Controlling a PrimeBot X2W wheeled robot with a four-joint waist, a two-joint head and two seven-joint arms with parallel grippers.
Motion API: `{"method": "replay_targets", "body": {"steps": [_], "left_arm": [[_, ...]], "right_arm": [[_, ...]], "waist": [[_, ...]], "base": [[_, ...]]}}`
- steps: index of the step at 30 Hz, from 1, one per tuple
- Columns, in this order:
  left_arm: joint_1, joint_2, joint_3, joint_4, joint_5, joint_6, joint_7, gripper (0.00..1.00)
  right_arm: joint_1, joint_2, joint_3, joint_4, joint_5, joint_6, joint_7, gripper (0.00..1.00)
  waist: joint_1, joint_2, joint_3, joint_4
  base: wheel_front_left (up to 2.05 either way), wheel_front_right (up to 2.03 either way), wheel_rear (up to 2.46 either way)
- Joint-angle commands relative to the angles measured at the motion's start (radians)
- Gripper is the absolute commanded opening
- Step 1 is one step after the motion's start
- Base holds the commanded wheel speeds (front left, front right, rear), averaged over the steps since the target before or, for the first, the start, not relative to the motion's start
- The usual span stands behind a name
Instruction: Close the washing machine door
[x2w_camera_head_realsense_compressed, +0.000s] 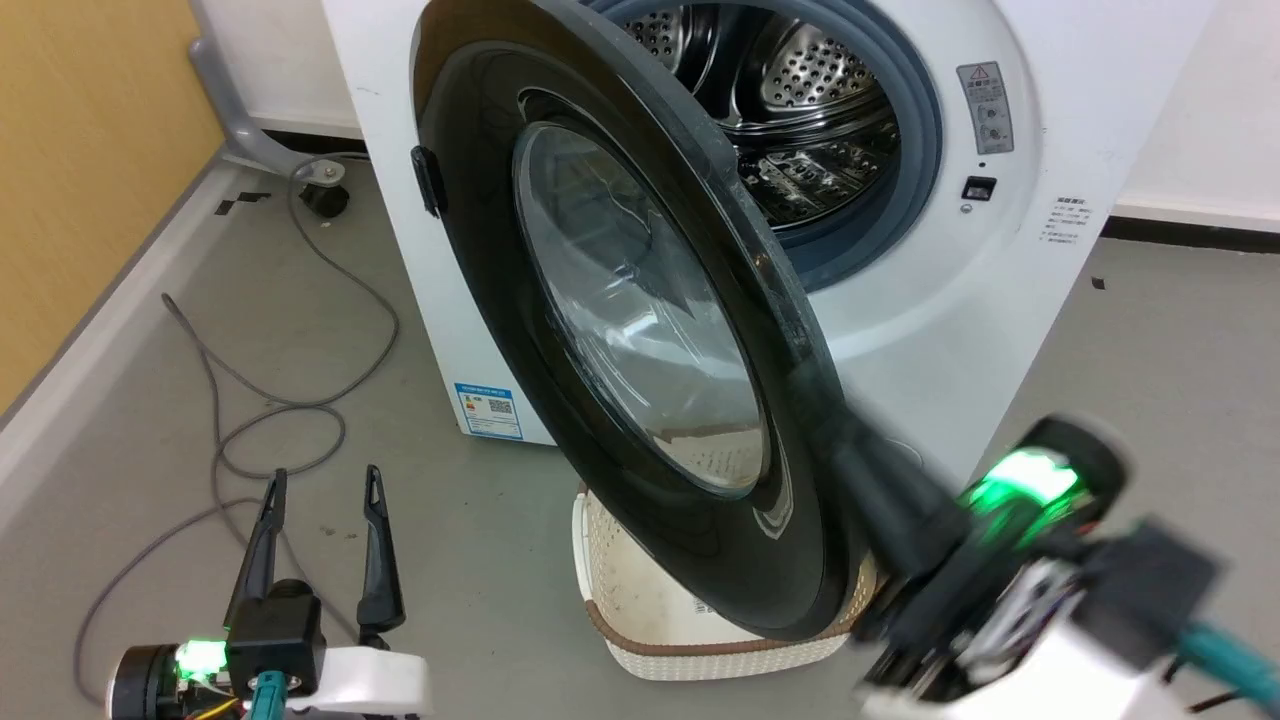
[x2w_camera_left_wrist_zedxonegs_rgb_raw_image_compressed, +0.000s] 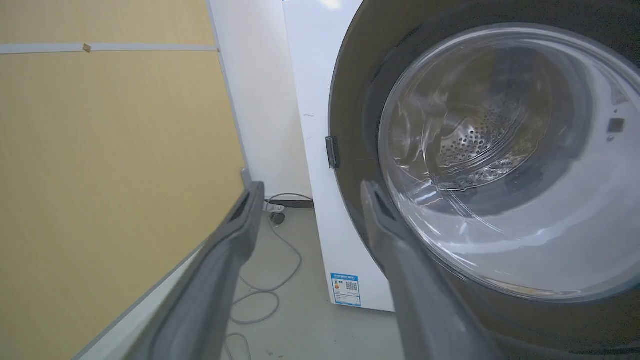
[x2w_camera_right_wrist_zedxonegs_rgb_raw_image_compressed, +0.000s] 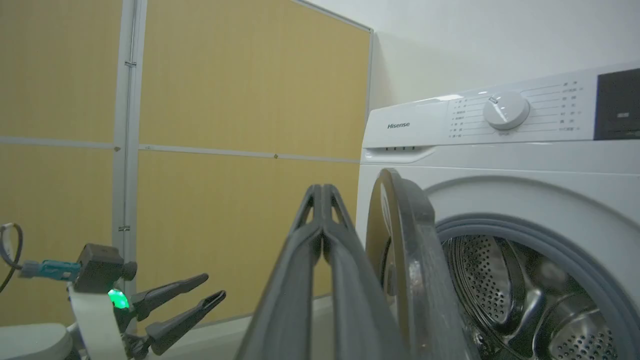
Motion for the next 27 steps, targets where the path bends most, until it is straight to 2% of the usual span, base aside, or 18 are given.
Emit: {"method": "replay_targets", "body": {"steps": [1,7,12,16,21,27], "left_arm": [[0.017,-0.007,0.006,0.003,0.01,-0.004,-0.004,1.0],[0.018,-0.026,0.017,0.002,0.028,-0.013,-0.004,1.0],[0.016,-0.038,0.024,-0.001,0.039,-0.019,-0.004,1.0],[0.015,-0.044,0.027,-0.003,0.044,-0.022,-0.004,1.0],[0.008,-0.054,0.032,-0.006,0.052,-0.029,-0.004,1.0],[-0.005,-0.062,0.028,-0.009,0.06,-0.037,-0.004,1.0]], "right_arm": [[-0.016,-0.023,0.044,0.019,0.008,0.001,-0.003,0.0],[-0.023,-0.092,0.23,0.113,0.009,0.001,-0.003,0.0],[-0.009,-0.118,0.312,0.208,0.02,0.001,-0.003,0.0],[0.0,-0.126,0.31,0.267,0.025,0.001,-0.003,0.0],[0.003,-0.125,0.236,0.362,0.026,0.001,-0.003,0.0],[-0.005,-0.119,0.163,0.419,0.009,0.001,-0.003,0.0]], "waist": [[0.0,0.0,0.0,-0.003],[0.0,0.0,0.005,-0.01],[0.0,0.0,0.014,-0.014],[0.0,0.0,0.023,-0.018],[0.0,0.0,0.043,-0.029],[0.0,0.0,0.068,-0.037]], "base": [[0.0,0.0,0.0],[0.0,0.0,0.0],[0.0,0.0,0.0],[0.0,0.0,0.0],[0.0,0.0,0.0],[0.0,0.0,0.0]]}}
